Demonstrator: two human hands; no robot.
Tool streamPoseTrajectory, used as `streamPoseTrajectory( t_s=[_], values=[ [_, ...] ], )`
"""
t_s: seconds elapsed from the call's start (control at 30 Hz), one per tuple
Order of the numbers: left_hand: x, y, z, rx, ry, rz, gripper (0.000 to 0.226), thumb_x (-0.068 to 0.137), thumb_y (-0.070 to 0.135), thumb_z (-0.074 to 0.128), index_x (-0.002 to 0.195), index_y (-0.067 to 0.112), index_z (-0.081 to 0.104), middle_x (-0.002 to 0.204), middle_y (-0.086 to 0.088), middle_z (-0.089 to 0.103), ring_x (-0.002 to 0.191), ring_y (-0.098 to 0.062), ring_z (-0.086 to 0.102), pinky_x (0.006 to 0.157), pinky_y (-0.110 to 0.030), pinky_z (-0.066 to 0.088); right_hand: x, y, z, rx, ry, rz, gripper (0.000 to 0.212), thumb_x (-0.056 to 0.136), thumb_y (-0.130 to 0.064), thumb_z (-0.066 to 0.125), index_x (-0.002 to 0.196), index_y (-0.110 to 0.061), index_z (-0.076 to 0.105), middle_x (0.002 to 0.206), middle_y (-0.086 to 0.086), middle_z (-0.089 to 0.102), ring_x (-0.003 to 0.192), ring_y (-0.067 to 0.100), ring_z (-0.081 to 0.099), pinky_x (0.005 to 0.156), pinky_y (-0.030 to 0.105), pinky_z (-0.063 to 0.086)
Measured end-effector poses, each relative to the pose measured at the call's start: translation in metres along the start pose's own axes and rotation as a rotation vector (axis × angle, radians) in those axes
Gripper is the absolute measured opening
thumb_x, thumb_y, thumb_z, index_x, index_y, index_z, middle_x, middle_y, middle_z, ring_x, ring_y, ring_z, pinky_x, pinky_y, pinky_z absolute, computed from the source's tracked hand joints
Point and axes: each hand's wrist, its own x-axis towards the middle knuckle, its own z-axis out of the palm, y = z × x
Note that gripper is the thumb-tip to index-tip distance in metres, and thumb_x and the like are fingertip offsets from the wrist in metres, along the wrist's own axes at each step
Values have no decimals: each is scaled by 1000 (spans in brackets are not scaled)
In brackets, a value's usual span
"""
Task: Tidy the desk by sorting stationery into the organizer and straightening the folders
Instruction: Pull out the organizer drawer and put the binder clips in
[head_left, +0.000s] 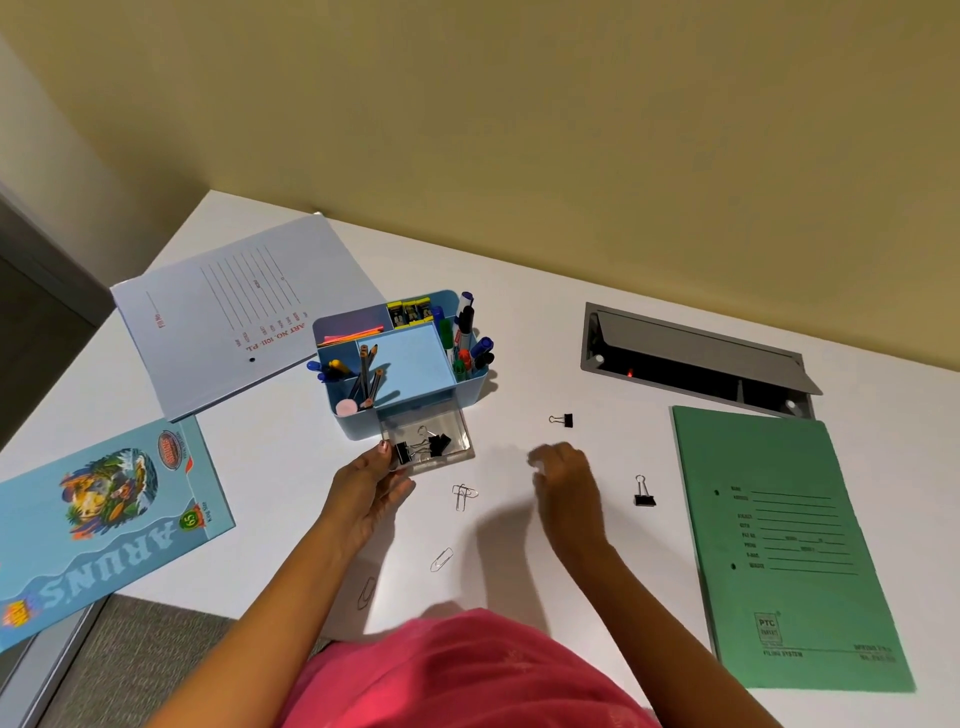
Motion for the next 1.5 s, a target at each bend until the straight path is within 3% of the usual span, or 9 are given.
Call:
streamPoseTrajectory(
  t_s=[0.17, 0.43, 0.57, 0.7, 0.87, 1.0, 1.2, 1.4, 1.5],
  values=[
    [0, 0, 0, 18, 0, 1, 25, 96, 20, 51, 113, 2, 59, 116, -19, 62, 111, -31, 59, 73, -35, 56, -27, 47, 2, -241, -131, 307, 29, 92, -3, 52, 118, -16, 54, 117, 3, 53, 109, 20, 47, 78, 27, 49],
    [5, -1, -2, 34, -5, 5, 24, 96, 21, 51, 110, 3, 60, 108, -16, 65, 107, -30, 60, 71, -34, 58, -34, 56, 7, -138, -90, 317, 19, 91, 2, 50, 107, -6, 57, 107, 10, 56, 97, 25, 55, 77, 31, 48],
    [5, -1, -3, 34, -2, 2, 24, 95, 21, 52, 108, 3, 60, 107, -16, 65, 107, -30, 60, 70, -35, 58, -15, 15, -7, 113, 88, 99, 14, 81, 13, 55, 88, 3, 61, 89, 18, 59, 83, 34, 58, 73, 41, 48],
    [5, -1, -2, 41, 0, 8, 25, 95, 21, 52, 109, 2, 59, 113, -18, 63, 110, -31, 59, 72, -35, 57, 6, -41, -10, 296, 108, -250, 23, 80, 14, 56, 98, 0, 63, 96, 13, 60, 87, 18, 56, 81, 19, 44],
    [4, -2, 0, 54, 18, 26, 24, 96, 22, 51, 106, 3, 60, 111, -19, 63, 108, -30, 59, 86, -40, 52, 24, -80, 20, 54, -68, -459, 35, 87, 2, 60, 120, -7, 55, 118, 13, 55, 106, 26, 54, 86, 37, 52],
    [5, -3, -1, 52, 15, 38, 24, 96, 22, 51, 107, 2, 59, 99, -15, 65, 106, -31, 58, 90, -42, 50, 31, -90, 37, -59, -105, -516, 36, 85, 1, 62, 120, -5, 55, 118, 15, 57, 109, 29, 52, 89, 35, 51],
    [6, -3, -2, 45, 15, 26, 20, 95, 22, 52, 101, 5, 61, 106, -18, 65, 106, -31, 60, 90, -42, 51, 28, -82, 40, -21, -89, -468, 36, 87, -4, 64, 121, -9, 55, 122, 11, 56, 111, 24, 52, 93, 32, 50],
    [7, -1, -5, 34, -8, -11, 18, 95, 20, 52, 100, 4, 60, 100, -16, 64, 93, -27, 63, 71, -36, 56, 2, -48, 9, 64, 66, -395, 22, 89, 5, 51, 106, -3, 62, 104, 11, 62, 95, 27, 56, 80, 37, 49],
    [8, 0, -5, 41, -8, -12, 21, 95, 19, 52, 105, 3, 59, 100, -14, 65, 97, -26, 62, 70, -37, 57, -19, -19, 2, 92, 145, -166, 21, 83, 8, 57, 100, -1, 64, 100, 13, 62, 91, 30, 57, 78, 37, 49]
  ],
)
